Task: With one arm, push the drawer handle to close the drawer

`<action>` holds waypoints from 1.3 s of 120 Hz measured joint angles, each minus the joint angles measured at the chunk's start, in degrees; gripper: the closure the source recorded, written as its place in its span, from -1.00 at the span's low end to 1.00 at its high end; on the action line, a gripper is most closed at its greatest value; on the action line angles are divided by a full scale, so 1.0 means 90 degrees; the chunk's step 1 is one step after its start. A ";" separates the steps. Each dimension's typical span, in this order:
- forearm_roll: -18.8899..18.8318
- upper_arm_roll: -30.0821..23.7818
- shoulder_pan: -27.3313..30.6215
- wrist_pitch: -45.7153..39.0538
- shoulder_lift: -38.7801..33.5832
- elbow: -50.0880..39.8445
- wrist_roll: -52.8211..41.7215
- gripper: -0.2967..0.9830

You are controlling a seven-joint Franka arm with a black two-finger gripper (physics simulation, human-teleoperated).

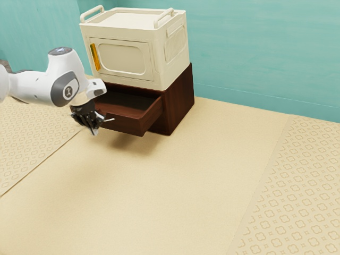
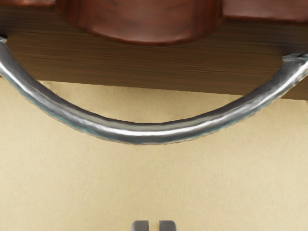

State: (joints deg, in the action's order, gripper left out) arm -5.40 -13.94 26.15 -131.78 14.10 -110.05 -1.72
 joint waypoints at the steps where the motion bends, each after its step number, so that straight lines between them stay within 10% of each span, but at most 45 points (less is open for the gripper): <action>1: -0.0003 -0.0041 0.0026 -0.0002 0.0003 0.0014 -0.0004 0.66; 156: -0.0418 -0.0236 -0.0163 0.0127 0.1754 0.2607 -0.0311 0.69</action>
State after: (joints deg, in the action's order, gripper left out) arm -9.17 -16.06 24.68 -130.64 29.89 -86.59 -4.52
